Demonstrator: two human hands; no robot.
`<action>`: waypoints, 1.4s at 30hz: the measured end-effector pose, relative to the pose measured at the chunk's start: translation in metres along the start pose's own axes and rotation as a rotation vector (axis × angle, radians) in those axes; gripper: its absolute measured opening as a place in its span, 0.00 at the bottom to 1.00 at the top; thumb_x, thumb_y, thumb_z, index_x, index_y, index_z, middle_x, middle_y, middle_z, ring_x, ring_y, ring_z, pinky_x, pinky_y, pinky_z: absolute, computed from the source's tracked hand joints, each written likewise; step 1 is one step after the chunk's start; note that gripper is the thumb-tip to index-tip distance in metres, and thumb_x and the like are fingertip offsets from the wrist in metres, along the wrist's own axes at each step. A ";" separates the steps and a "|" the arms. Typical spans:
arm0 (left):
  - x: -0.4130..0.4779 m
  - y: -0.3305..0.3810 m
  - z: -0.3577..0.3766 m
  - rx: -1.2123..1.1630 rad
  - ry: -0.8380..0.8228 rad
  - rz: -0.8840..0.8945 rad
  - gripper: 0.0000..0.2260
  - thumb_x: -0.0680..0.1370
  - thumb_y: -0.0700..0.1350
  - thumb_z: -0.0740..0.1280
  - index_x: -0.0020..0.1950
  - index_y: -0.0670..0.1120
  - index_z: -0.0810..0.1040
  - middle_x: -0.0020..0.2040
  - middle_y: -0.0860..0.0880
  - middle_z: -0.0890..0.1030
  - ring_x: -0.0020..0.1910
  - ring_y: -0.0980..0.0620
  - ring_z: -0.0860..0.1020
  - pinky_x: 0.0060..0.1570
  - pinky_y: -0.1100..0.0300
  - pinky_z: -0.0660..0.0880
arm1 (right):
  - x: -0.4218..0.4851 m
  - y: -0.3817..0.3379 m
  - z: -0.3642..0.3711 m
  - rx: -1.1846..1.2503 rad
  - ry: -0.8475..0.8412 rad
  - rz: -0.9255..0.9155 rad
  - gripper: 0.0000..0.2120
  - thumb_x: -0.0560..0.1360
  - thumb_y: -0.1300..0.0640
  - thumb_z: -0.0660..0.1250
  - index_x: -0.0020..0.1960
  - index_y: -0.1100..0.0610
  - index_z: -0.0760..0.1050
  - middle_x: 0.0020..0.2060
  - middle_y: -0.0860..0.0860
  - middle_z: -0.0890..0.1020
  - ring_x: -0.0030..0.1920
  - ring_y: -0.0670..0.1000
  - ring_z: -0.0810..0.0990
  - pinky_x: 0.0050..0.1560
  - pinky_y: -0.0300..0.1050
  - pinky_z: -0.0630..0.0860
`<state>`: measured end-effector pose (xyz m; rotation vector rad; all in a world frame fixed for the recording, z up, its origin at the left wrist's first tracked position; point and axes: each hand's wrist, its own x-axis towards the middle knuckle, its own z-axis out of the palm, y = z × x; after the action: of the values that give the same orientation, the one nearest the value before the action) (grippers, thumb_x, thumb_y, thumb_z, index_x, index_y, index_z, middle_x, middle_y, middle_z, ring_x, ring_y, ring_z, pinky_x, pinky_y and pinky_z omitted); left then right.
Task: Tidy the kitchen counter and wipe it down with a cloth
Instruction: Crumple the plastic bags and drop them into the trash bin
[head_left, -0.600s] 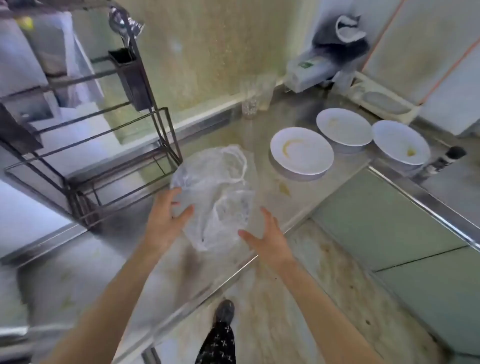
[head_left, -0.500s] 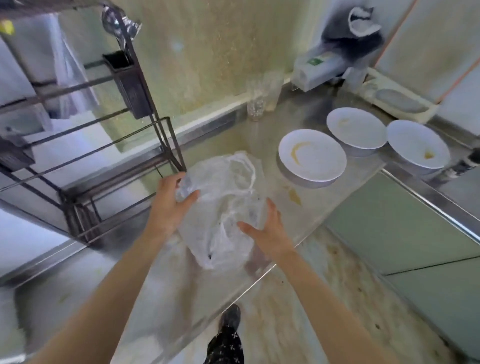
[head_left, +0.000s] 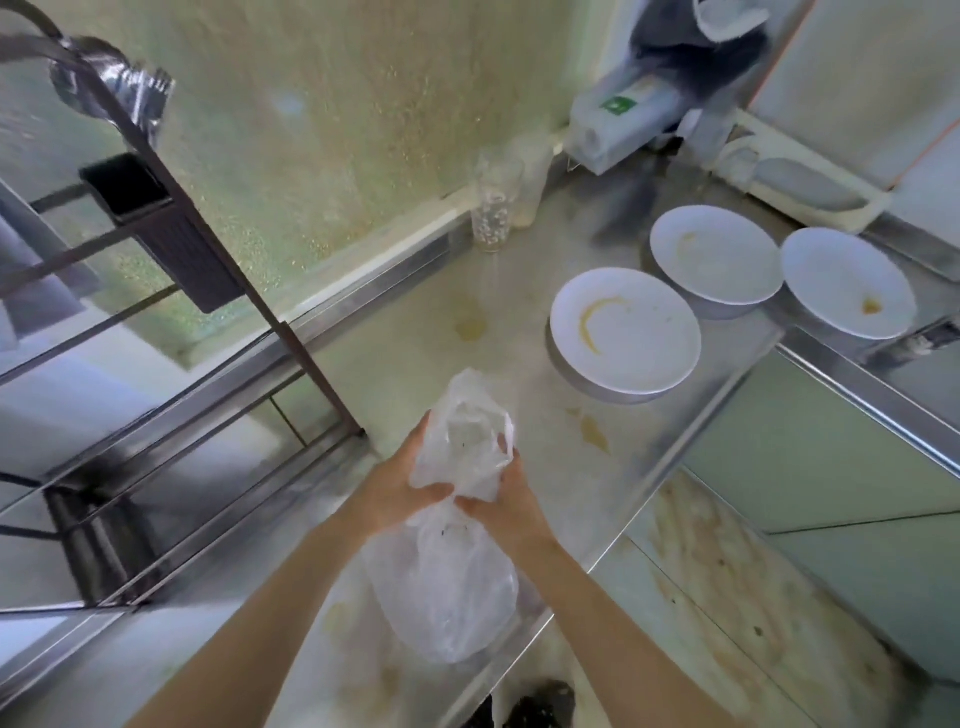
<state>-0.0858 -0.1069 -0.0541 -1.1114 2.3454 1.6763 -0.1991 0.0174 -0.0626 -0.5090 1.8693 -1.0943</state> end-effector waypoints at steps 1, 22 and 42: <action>0.001 0.003 0.000 -0.055 -0.007 -0.005 0.39 0.70 0.49 0.71 0.75 0.54 0.52 0.72 0.57 0.62 0.69 0.54 0.65 0.64 0.58 0.66 | -0.001 -0.002 -0.005 0.032 -0.020 0.011 0.39 0.68 0.61 0.71 0.72 0.44 0.55 0.59 0.50 0.76 0.56 0.49 0.77 0.52 0.43 0.78; -0.050 0.227 0.251 0.025 -0.693 0.425 0.22 0.71 0.29 0.68 0.62 0.42 0.67 0.50 0.49 0.76 0.45 0.61 0.77 0.45 0.69 0.73 | -0.283 0.041 -0.224 0.579 0.691 -0.198 0.28 0.68 0.68 0.71 0.61 0.48 0.68 0.56 0.51 0.77 0.50 0.43 0.79 0.43 0.35 0.76; -0.322 0.096 0.590 0.478 -1.361 0.118 0.27 0.69 0.44 0.74 0.61 0.48 0.61 0.53 0.50 0.75 0.52 0.54 0.76 0.42 0.69 0.74 | -0.546 0.370 -0.114 0.433 1.602 0.614 0.04 0.73 0.59 0.65 0.43 0.54 0.70 0.39 0.47 0.74 0.37 0.46 0.73 0.36 0.39 0.70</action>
<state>-0.1096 0.5709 -0.0804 0.2724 1.6405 1.1069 0.0210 0.6490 -0.0859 1.5508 2.5318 -1.4914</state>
